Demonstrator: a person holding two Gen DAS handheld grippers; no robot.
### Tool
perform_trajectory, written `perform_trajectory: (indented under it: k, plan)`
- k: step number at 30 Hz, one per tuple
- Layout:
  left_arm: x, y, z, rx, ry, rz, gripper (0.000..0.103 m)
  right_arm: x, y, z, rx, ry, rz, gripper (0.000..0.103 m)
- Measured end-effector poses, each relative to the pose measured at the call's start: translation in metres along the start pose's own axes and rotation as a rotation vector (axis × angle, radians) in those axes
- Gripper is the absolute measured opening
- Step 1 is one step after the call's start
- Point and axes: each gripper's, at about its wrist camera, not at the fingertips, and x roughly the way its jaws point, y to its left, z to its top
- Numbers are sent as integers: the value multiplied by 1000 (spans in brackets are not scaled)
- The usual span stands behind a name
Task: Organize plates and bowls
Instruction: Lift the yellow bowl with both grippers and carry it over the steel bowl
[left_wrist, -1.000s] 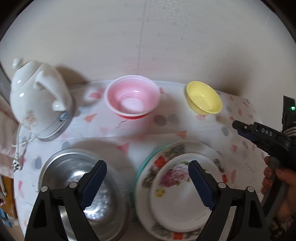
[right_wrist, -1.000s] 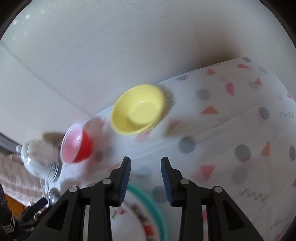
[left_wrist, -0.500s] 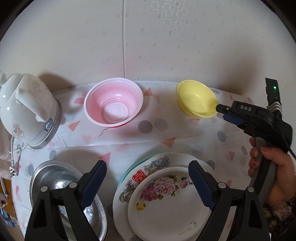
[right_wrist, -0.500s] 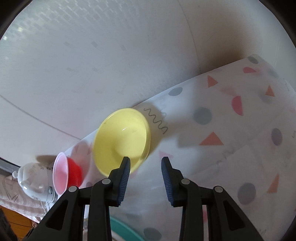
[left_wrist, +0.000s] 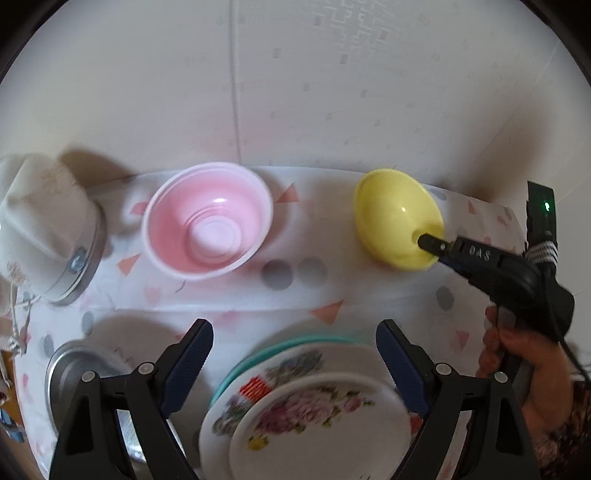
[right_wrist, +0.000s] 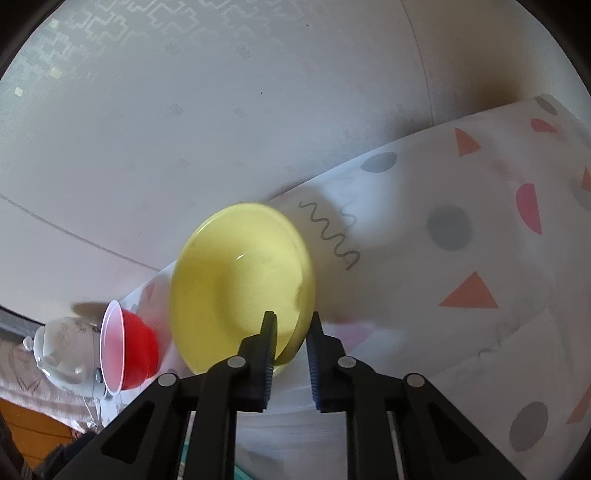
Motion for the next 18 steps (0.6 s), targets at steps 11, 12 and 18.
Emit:
perform_trajectory:
  k: [11,12,18]
  plan:
    - [42,-35,41,28,48,-15,90,-4,-16,-5,14,21,30,11]
    - [47,-37,45,28,56,-17,90,-2,-16,-5,15,22,26,11]
    - [61,-50,59,60,54,-25,90,1,-18,-6,16,19,30,11]
